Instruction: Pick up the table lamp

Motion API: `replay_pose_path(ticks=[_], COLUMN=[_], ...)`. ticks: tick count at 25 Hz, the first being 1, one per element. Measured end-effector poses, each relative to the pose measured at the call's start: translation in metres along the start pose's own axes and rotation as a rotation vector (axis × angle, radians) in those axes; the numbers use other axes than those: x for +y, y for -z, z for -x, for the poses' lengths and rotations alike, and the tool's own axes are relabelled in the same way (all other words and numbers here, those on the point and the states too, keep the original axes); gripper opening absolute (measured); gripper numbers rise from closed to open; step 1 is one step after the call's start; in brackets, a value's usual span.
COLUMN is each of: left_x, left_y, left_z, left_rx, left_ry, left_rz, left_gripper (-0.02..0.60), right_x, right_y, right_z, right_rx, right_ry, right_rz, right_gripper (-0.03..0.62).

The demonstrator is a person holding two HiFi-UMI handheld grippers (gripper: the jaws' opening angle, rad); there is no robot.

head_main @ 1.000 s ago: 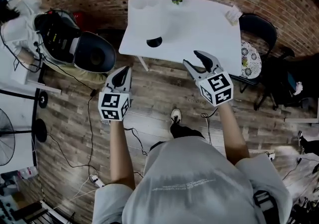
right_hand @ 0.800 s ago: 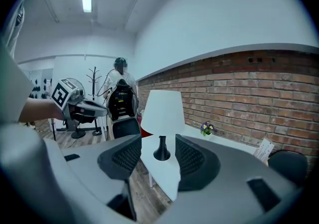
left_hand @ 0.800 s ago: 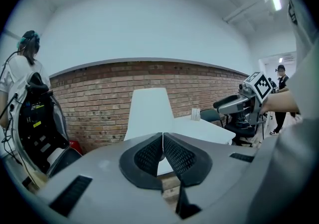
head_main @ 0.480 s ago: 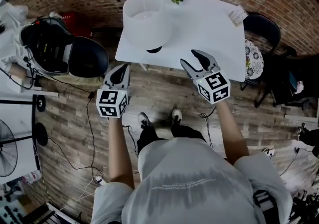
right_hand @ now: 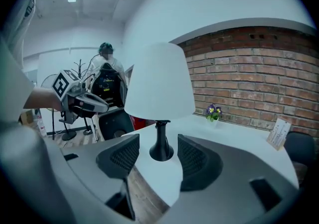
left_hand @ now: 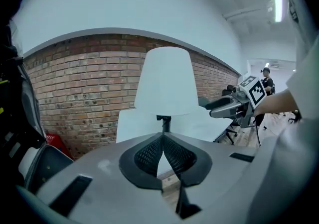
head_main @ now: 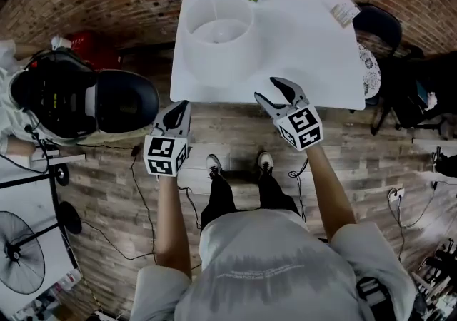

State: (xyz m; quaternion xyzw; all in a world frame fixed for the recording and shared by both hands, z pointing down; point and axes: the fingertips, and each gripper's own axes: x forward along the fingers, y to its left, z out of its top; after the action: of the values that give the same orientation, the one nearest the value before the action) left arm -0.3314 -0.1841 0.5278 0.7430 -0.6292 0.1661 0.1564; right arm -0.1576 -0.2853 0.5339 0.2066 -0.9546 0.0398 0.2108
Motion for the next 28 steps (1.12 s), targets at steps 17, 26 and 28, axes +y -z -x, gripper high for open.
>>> replay_pose_path(ticks=[17, 26, 28], left_x=[0.091, 0.114, 0.118], left_y=[0.032, 0.048, 0.051], left_z=[-0.069, -0.095, -0.100], left_rx=[0.017, 0.027, 0.028], left_ry=[0.175, 0.223, 0.231], left_rz=[-0.040, -0.048, -0.042], left_gripper=[0.015, 0.015, 0.015], right_x=[0.001, -0.003, -0.007], right_y=[0.020, 0.018, 0.013], right_z=[-0.137, -0.176, -0.183], right_rx=[-0.038, -0.124, -0.139], right_ry=[0.158, 0.232, 0.258], right_rz=[-0.025, -0.001, 0.001], right_gripper=[0.264, 0.252, 0.238])
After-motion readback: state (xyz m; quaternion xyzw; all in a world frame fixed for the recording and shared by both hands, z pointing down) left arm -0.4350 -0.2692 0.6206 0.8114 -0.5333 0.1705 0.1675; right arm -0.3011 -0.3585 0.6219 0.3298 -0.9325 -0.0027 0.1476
